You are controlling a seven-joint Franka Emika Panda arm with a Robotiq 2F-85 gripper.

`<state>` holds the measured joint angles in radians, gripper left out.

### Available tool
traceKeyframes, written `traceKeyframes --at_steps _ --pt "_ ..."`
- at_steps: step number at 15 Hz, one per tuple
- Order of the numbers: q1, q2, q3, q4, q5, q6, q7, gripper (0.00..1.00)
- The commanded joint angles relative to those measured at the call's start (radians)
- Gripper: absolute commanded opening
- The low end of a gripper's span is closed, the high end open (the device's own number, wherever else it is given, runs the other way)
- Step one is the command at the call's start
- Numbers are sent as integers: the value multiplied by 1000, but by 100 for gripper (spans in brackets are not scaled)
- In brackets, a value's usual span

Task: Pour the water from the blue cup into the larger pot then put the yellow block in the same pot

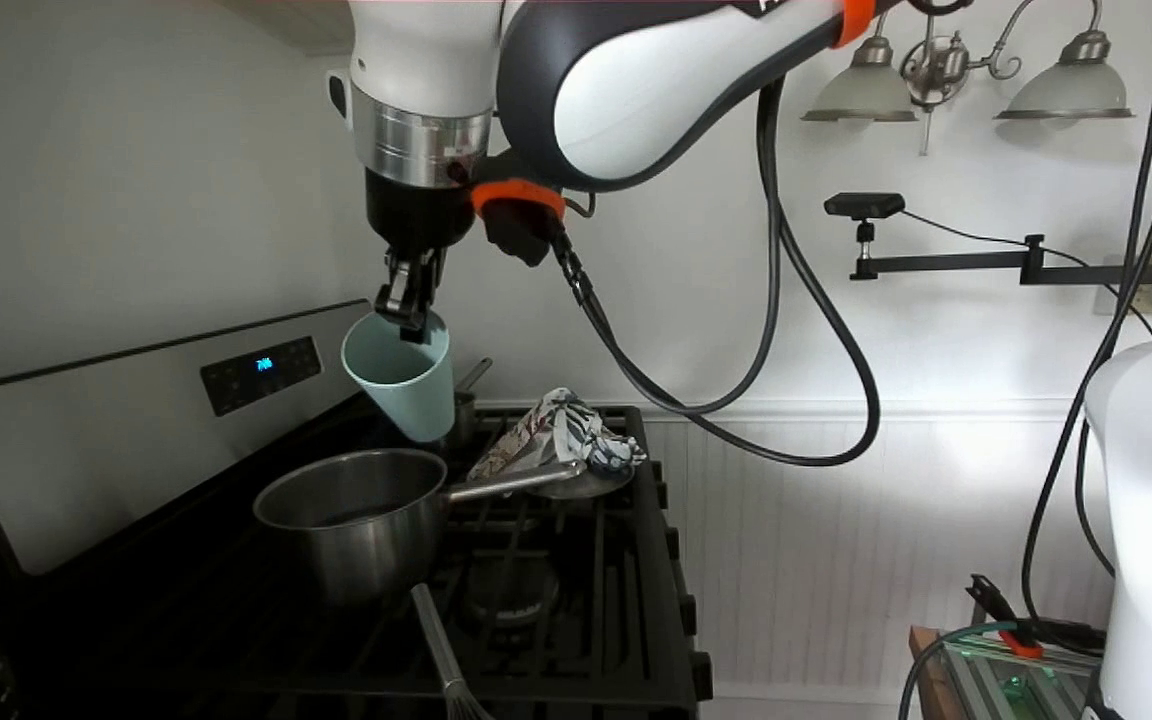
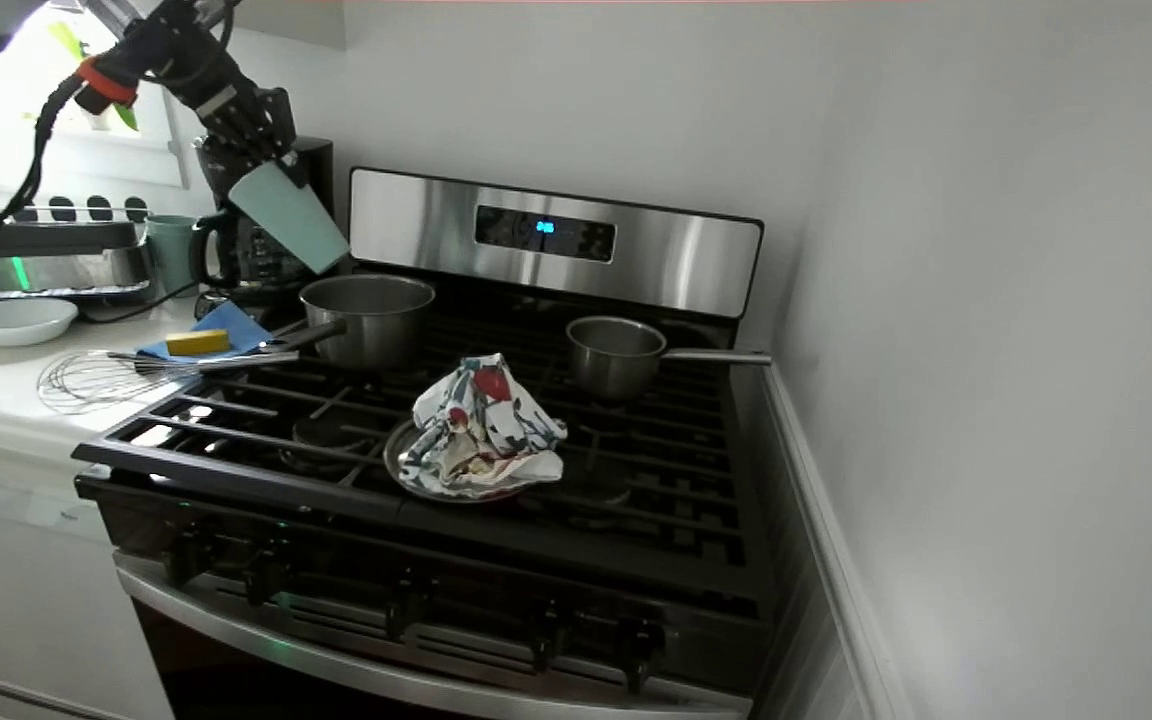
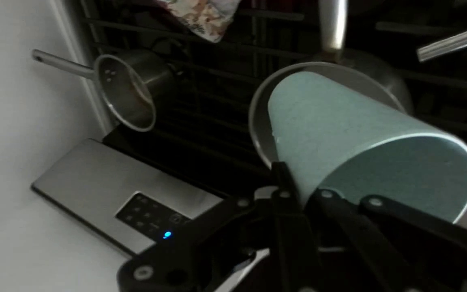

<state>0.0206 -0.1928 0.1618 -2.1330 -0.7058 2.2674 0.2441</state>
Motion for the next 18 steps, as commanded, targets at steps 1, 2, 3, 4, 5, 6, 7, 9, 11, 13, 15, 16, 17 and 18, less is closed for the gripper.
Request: traceKeyframes --at_steps 1,2,3,4,5,6,7,9,11,13,15,16,17,18 --pt "-18 38 23 50 -239 -26 188 1" --pt "-15 50 21 57 -303 -34 236 1" --pt "-10 62 19 65 -360 -51 278 1" --pt "-4 77 14 70 -404 -66 311 1" --pt "2 90 9 76 -442 -87 340 1" --pt "5 107 4 82 -479 -108 368 1" --pt "10 121 -1 88 -505 -128 386 1" --pt "18 148 -8 95 -554 -162 440 1" --pt "28 174 -11 106 -592 -188 517 1" --pt "38 197 -13 117 -614 -206 571 1" --pt "48 217 -13 125 -655 -217 626 1" --pt "54 226 -13 128 -679 -227 645 1" --pt "60 234 -13 129 -714 -236 662 1" --pt "65 240 -13 130 -742 -245 671 1"
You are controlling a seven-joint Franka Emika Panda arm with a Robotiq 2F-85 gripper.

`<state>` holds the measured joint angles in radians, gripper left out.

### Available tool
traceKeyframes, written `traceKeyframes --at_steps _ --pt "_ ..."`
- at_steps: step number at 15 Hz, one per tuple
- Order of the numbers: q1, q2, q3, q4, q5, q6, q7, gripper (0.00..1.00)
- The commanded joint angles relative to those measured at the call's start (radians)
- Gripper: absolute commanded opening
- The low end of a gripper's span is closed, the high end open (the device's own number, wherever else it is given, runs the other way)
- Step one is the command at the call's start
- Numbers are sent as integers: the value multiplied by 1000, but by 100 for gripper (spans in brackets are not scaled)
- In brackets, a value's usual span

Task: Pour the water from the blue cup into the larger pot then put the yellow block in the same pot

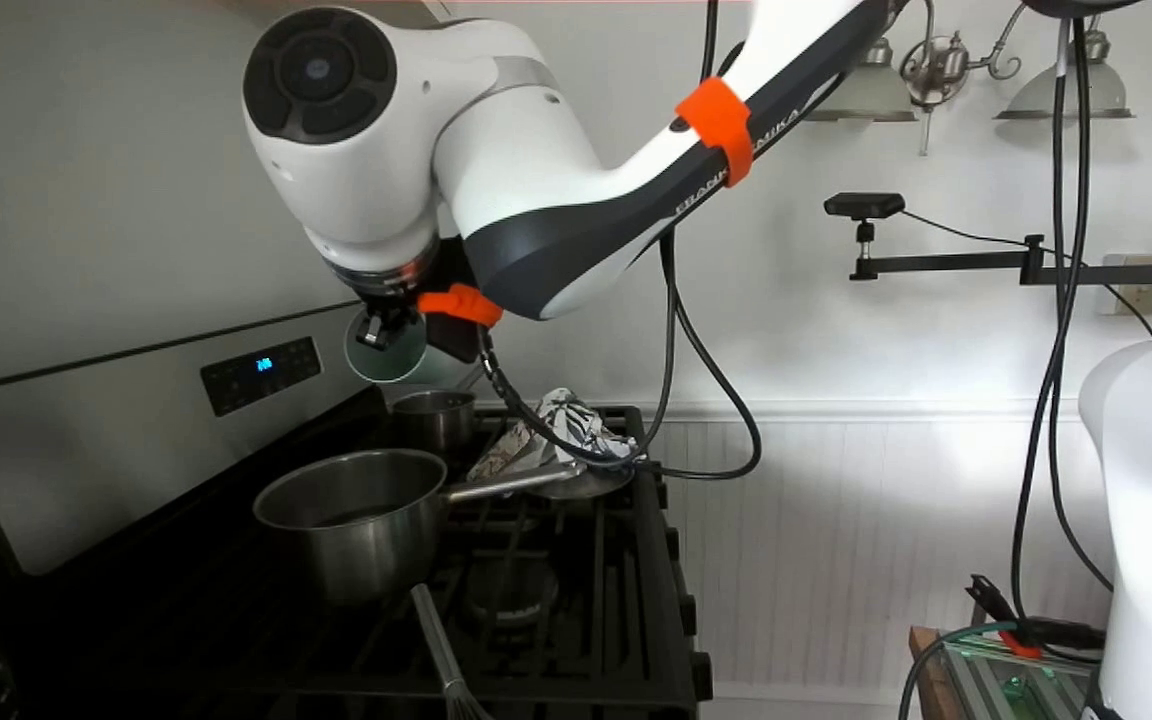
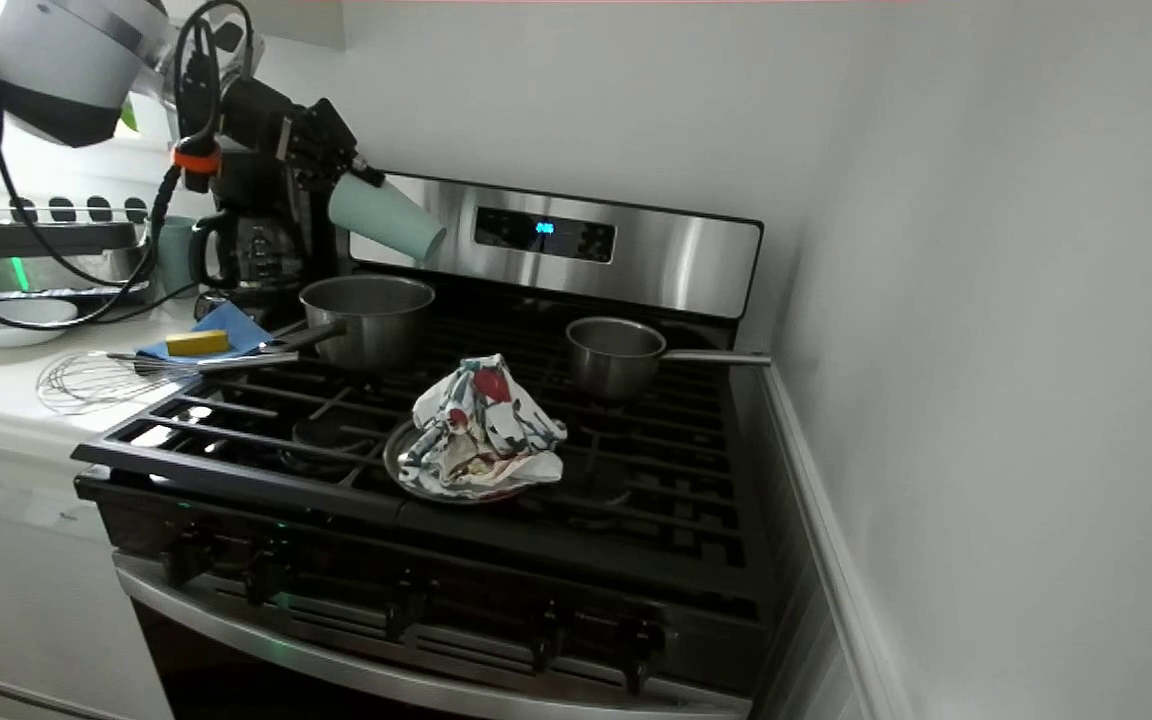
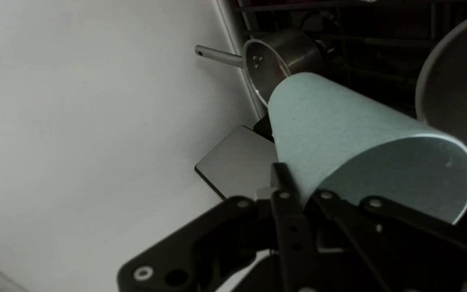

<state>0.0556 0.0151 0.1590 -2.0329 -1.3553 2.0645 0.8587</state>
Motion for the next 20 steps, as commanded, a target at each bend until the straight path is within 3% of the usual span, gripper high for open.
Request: traceKeyframes --at_steps 1,15,17,20 --pt "35 39 -11 30 -120 -50 67 1" --pt "65 76 -8 18 -353 -136 132 1" --pt "65 77 -7 18 -357 -141 131 1" --pt "55 77 -12 30 -270 -117 129 1"
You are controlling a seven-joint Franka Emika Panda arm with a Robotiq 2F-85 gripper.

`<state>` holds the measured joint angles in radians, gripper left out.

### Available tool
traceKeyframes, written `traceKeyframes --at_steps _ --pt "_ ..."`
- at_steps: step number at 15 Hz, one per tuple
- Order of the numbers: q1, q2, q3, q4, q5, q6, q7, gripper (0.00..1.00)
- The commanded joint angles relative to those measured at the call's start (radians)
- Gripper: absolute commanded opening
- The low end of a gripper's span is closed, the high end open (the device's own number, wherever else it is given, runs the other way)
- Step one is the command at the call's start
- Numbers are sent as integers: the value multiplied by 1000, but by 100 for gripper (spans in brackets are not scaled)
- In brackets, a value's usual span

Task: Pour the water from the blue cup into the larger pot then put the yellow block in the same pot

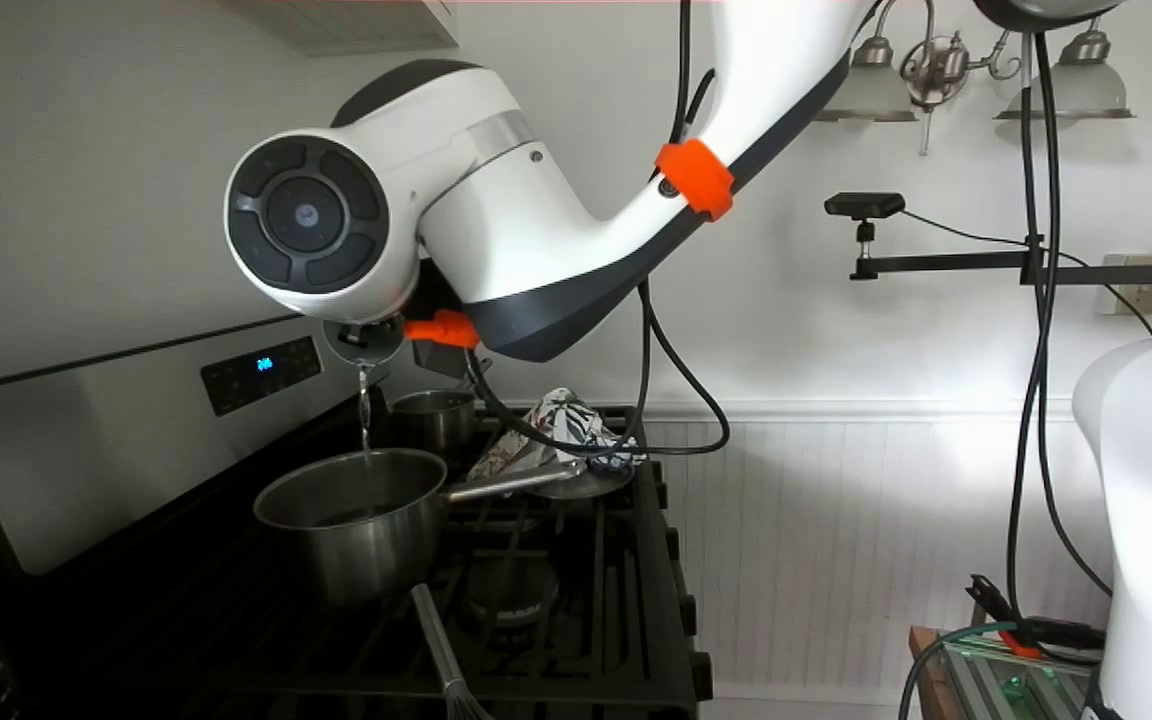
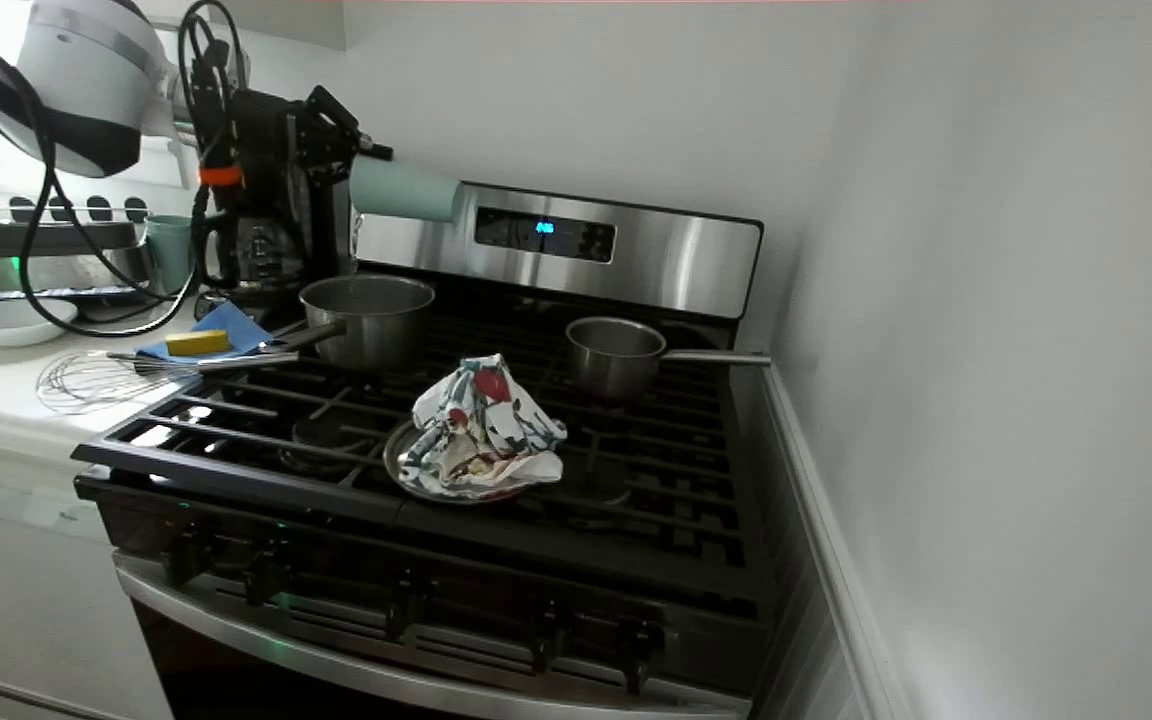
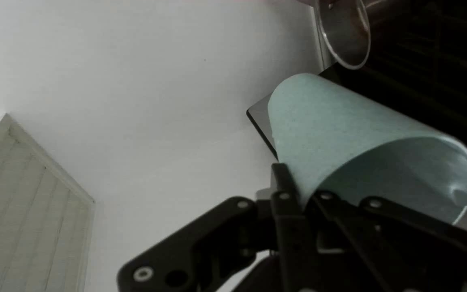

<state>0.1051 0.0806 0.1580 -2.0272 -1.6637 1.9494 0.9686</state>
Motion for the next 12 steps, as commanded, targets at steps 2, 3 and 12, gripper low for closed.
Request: traceKeyframes --at_steps 2,3,12 --pt "-3 8 -17 32 103 21 32 1" --pt "-6 5 -20 38 140 28 37 1" --pt "-38 -40 -62 76 488 203 -7 1"
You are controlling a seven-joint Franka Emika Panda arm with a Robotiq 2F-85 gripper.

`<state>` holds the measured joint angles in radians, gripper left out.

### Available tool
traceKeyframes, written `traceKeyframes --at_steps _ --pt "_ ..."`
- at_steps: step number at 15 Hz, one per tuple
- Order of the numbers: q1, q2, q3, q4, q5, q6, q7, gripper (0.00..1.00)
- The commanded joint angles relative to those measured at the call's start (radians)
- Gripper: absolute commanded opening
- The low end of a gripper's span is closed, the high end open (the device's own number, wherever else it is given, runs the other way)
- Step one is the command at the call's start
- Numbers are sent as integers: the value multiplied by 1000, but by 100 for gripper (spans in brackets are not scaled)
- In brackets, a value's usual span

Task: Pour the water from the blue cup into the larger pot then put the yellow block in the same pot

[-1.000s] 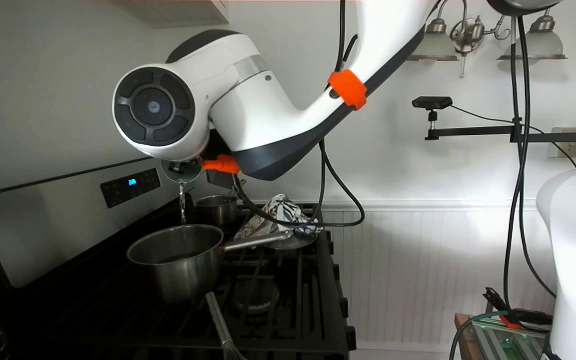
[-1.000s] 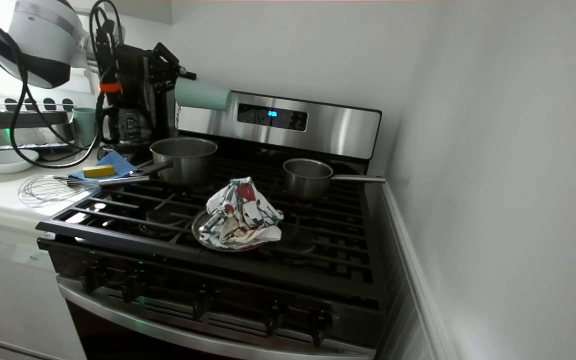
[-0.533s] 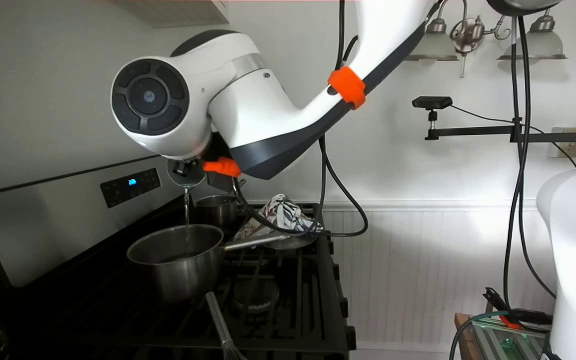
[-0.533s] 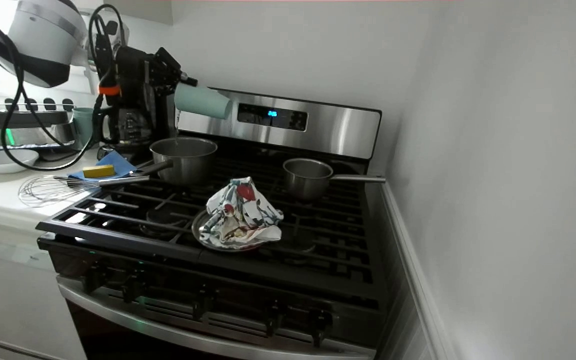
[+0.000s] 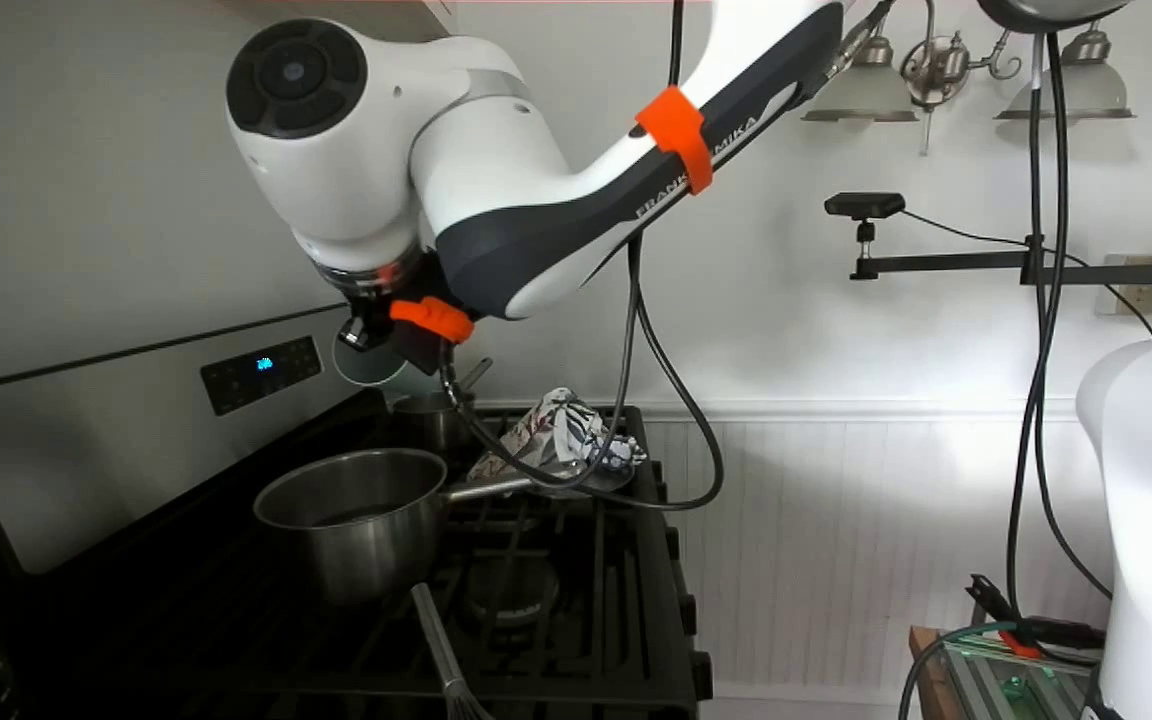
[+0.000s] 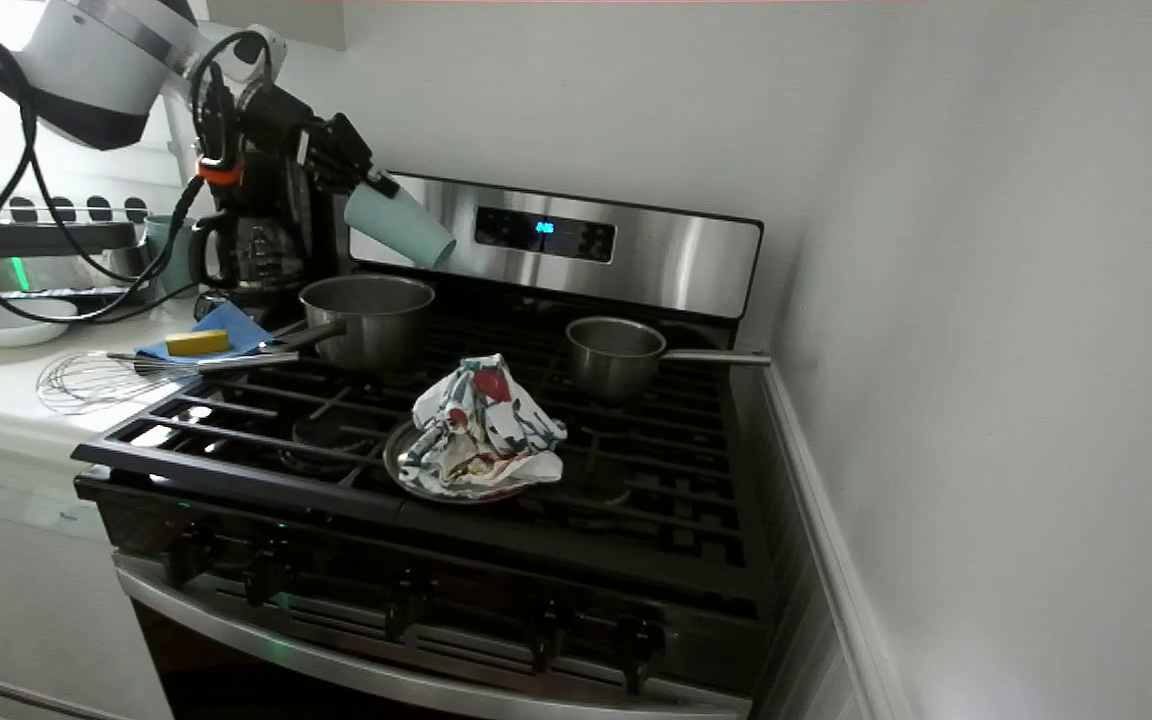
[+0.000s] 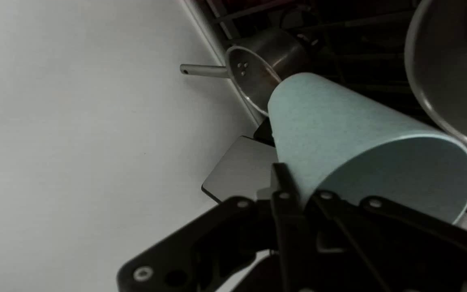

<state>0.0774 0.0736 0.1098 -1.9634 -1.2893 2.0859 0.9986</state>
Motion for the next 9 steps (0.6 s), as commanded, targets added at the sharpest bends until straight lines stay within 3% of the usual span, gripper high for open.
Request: traceKeyframes --at_steps 1,5,9 --pt "-12 -49 -17 8 160 97 -54 1" --pt "-8 -103 -22 -11 388 200 -157 1" --pt "12 -146 -11 -40 656 280 -357 1"
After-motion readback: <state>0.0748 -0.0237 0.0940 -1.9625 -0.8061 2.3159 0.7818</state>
